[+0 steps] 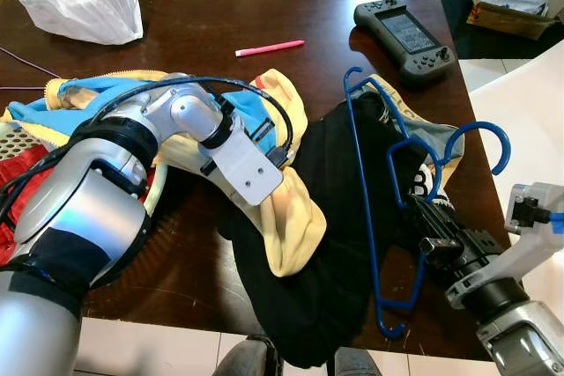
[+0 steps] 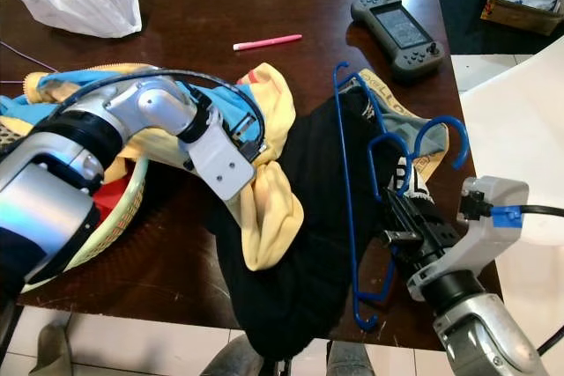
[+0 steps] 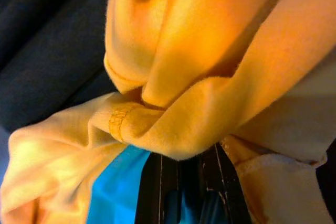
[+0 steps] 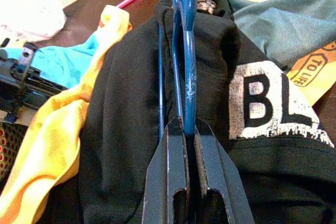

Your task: Hang hanger

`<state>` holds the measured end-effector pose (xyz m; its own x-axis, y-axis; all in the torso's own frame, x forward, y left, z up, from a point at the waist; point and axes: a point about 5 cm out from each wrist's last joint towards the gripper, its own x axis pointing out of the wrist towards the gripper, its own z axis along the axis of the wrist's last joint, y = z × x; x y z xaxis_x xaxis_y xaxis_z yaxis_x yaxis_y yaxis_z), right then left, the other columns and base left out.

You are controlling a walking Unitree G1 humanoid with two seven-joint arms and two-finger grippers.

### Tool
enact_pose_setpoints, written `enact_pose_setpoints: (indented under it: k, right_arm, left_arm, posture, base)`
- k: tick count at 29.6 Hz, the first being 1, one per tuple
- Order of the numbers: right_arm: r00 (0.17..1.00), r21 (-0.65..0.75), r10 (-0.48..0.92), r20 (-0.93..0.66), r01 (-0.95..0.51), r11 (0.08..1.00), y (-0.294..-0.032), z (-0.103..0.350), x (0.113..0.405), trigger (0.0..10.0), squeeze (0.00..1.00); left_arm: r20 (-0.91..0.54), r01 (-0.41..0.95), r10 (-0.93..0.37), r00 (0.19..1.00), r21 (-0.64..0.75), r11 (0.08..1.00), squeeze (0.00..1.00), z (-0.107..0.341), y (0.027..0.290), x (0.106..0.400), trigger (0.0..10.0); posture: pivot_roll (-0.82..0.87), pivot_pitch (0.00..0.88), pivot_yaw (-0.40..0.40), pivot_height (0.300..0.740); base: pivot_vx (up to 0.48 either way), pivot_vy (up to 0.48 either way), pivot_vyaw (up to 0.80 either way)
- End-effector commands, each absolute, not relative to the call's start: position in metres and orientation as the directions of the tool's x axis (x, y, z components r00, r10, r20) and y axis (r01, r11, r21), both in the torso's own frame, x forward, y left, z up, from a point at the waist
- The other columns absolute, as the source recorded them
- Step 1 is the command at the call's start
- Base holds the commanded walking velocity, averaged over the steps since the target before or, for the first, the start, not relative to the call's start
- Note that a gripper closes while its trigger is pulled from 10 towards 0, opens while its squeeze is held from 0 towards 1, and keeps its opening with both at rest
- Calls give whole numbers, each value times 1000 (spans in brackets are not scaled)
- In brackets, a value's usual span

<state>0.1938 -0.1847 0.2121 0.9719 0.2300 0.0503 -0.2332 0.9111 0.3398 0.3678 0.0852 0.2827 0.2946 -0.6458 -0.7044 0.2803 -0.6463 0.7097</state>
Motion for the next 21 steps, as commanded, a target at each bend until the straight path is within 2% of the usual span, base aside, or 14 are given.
enact_pose_setpoints:
  k: [1,5,7,9,10,11,12,14,15,16,18,19,20,21]
  right_arm:
    - [970,370,243,-26,-217,904,-183,198,196,10000,0]
    - [970,386,242,-29,-212,898,-183,193,206,10000,0]
    - [970,386,242,-29,-212,898,-183,193,206,10000,0]
    - [972,405,235,-25,-205,891,-183,188,214,10000,0]
    - [972,405,235,-25,-205,891,-183,188,214,10000,0]
    - [973,413,231,-22,-201,888,-183,185,219,10000,0]
    - [973,413,231,-22,-201,888,-183,185,219,10000,0]
    - [974,421,225,-22,-195,886,-182,180,229,10000,0]
    - [974,421,225,-22,-195,886,-182,180,229,10000,0]
    - [975,422,223,-24,-192,886,-182,177,236,10000,0]
    - [975,422,223,-24,-192,886,-182,177,236,10000,0]
    - [975,421,220,-23,-190,887,-182,174,243,10000,0]
    - [976,423,217,-13,-191,886,-182,171,250,10000,0]
    - [976,423,217,-13,-191,886,-182,171,250,10000,0]
  left_arm:
    - [-696,249,-640,326,716,-652,0,292,89,369,0]
    - [-616,178,-707,347,784,-595,0,318,86,366,0]
    - [-616,178,-707,347,784,-595,0,318,86,366,0]
    - [-544,121,-768,338,834,-538,0,343,87,360,0]
    - [-544,121,-768,338,834,-538,0,343,87,360,0]
    - [-486,104,-813,321,871,-480,0,362,89,356,0]
    - [-486,104,-813,321,871,-480,0,362,89,356,0]
    - [-404,101,-867,293,915,-392,0,385,95,349,0]
    - [-404,101,-867,293,915,-392,0,385,95,349,0]
    - [-368,101,-882,292,930,-355,0,393,101,347,0]
    - [-368,101,-882,292,930,-355,0,393,101,347,0]
    - [-320,108,-894,315,948,-301,0,402,109,346,0]
    - [-260,115,-891,372,965,-234,0,412,123,347,0]
    - [-260,115,-891,372,965,-234,0,412,123,347,0]
  posture:
    - [-133,396,169,740]
    - [-122,352,169,740]
    - [-122,352,169,740]
    - [-101,296,171,740]
    - [-101,296,171,740]
    - [-94,267,170,740]
    - [-94,267,170,740]
    - [-75,227,168,740]
    - [-75,227,168,740]
    - [-64,202,165,740]
    - [-64,202,165,740]
    - [-48,171,161,740]
    - [-34,142,159,740]
    - [-34,142,159,740]
  base:
    - [0,0,0]
    - [0,0,0]
    - [0,0,0]
    - [0,0,0]
    - [0,0,0]
    - [0,0,0]
    - [0,0,0]
    - [0,0,0]
    - [0,0,0]
    - [0,0,0]
    - [0,0,0]
    - [0,0,0]
    - [0,0,0]
    - [0,0,0]
